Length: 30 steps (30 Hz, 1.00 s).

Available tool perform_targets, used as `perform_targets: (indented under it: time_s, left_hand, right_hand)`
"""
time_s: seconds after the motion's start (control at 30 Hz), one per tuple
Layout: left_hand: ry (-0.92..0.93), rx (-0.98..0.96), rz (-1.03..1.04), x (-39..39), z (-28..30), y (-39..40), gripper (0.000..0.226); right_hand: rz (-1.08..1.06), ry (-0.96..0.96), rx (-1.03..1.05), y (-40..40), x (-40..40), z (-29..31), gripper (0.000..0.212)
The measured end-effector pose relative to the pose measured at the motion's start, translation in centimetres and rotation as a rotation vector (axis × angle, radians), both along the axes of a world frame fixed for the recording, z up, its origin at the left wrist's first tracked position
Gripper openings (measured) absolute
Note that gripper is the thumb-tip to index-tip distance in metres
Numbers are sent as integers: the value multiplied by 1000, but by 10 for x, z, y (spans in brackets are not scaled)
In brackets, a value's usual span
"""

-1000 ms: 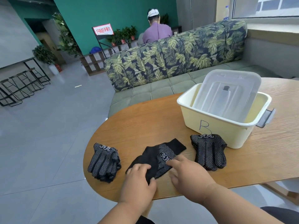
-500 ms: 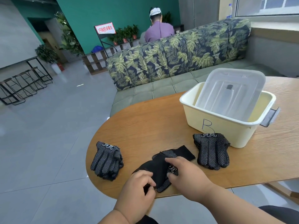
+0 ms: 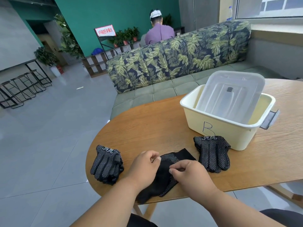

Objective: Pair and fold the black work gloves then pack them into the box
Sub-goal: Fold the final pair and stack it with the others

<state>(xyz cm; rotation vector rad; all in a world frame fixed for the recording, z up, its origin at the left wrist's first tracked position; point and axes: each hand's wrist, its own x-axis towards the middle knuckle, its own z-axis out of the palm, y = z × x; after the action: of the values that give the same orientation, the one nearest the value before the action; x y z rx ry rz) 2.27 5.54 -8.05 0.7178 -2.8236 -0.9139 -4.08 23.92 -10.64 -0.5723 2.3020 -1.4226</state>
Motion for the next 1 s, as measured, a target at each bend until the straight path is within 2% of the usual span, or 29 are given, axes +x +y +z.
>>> perform_targets:
  time_s: [0.2, 0.33, 0.4, 0.5, 0.77, 0.9, 1.0]
  left_hand:
    - [-140, -30, 0, -51, -11, 0, 37]
    - [-176, -85, -25, -64, -15, 5, 12]
    - [-148, -73, -44, -65, -16, 5, 12]
    - [-29, 11, -42, -60, -8, 8, 15]
    - [552, 377, 29, -10, 57, 13, 11]
    - [680, 478, 121, 26, 81, 0, 19]
    - [790, 666, 191, 44, 94, -9, 16]
  right_hand:
    - [-57, -63, -22, -1, -1, -8, 18]
    - [6, -40, 8, -2, -1, -13, 25]
    - [34, -46, 30, -3, -2, -14, 26]
    - [39, -94, 27, -5, -3, -15, 22]
    - [-32, -181, -31, -6, 0, -12, 17]
    - [-45, -150, -19, -6, 3, -4, 18]
    - [-26, -45, -32, -3, 11, 13, 15]
